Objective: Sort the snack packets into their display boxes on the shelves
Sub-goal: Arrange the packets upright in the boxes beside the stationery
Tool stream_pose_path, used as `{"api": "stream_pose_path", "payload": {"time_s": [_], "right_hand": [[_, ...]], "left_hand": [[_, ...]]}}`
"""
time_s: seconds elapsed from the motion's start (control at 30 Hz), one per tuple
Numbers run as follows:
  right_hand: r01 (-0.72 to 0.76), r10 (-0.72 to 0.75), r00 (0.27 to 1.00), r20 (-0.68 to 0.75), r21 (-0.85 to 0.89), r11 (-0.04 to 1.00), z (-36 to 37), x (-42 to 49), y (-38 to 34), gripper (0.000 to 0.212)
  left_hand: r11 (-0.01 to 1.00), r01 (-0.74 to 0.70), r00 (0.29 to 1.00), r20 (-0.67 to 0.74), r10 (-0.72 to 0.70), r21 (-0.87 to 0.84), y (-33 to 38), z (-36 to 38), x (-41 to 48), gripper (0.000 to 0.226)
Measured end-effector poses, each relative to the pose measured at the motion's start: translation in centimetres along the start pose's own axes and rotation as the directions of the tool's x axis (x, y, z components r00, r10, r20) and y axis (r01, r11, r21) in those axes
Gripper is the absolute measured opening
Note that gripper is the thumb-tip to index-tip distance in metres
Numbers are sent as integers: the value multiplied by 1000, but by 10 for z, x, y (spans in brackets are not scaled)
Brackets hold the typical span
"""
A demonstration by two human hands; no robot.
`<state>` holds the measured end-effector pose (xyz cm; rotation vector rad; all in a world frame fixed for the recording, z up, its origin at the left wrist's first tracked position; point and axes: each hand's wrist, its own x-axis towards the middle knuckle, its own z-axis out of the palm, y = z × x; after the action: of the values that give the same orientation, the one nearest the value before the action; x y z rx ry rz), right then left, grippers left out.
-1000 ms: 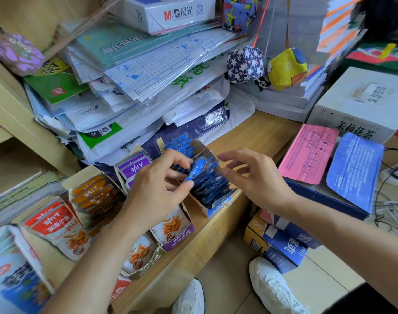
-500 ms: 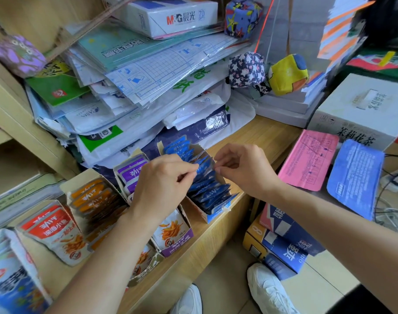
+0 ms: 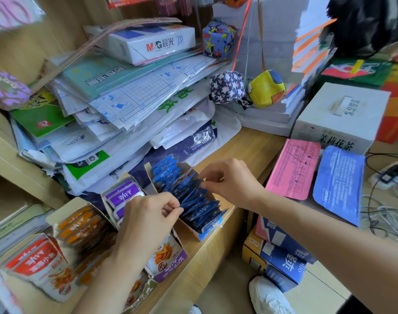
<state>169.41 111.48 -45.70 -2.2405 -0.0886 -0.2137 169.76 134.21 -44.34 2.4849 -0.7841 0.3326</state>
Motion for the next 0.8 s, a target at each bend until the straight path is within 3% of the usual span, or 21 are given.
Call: {"api": "stream_pose_path", "payload": {"time_s": [0.2,0.4,0.57,0.7,0.8], "right_hand": [[19,-20,1000,6,13,1000,2,3,-1,1],[-3,7,998,-56,84,996,1,5,-1,1],[25,-30,997,78,62,998,-8,3,-1,4],[112,-115,983,142,33,993,-17,-1,-1,17],[190,-197,968,154,59,980,-13,-5,-2,19]], "left_hand": [[997,63,996,-56,-66,-53,2,8,-4,18],[939,170,968,-125,-216,-298,8,15,-8,14],[869,297,952,47,-304,-395,6,8,-8,15],[899,288,949,-27,-314,-329,-13,-8,0,14],[943,255,967,73,-245,-213,-22,-8,1,28]]}}
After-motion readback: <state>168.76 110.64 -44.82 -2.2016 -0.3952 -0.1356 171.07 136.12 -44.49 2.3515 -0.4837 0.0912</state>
